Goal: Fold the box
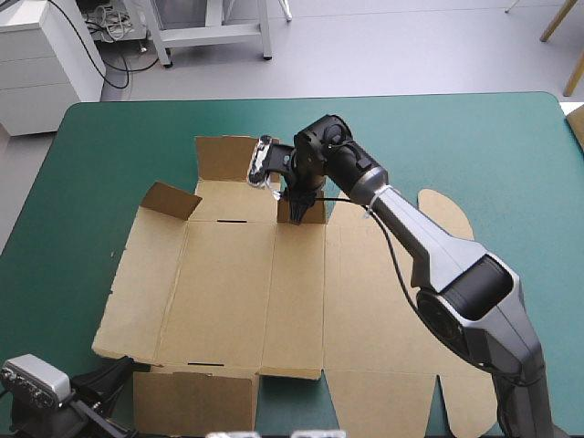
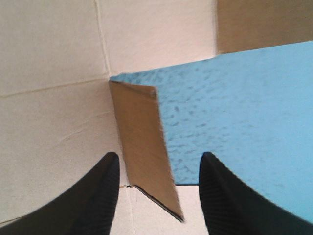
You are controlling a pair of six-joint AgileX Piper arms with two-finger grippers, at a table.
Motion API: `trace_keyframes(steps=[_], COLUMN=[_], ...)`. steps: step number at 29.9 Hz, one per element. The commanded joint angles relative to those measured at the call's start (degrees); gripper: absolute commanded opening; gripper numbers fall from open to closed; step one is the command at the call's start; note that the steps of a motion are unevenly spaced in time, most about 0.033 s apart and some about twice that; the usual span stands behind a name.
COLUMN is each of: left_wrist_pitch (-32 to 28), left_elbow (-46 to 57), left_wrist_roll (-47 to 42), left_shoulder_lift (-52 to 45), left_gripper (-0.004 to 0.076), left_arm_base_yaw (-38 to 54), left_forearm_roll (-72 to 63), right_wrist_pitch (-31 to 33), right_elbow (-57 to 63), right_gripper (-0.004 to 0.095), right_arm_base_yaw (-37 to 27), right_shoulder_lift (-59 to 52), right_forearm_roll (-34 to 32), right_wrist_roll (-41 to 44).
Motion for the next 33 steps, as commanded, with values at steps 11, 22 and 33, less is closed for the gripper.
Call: trace_keyframes(steps=[11,22,33], left_wrist_pitch=[-4.3,-4.3,-4.3], left_elbow=[-1.2,-1.2,-1.2], left_wrist_roll=[-0.2,-0.2,-0.2], left_shoulder_lift=[1.0,1.0,1.0], left_gripper=[-0.0008,-0.0008,-0.0008], left_arm_base_yaw=[-0.5,-0.5,-0.5], left_forearm_roll=[-1.0,-1.0,-1.0], right_wrist_pitch=[-1.1,-1.1,-8.5], right_elbow=[-2.5,17.3,47.9], right_gripper=[0.0436,-0.002,-0.002], right_arm_base_yaw=[-2.9,-5.4,-5.4], right_shoulder_lift=[-20.5,-39.1,-60.2], right_forearm_roll=[-1.9,-1.9,-1.9], right_wrist_roll=[16.4,24.0,32.4])
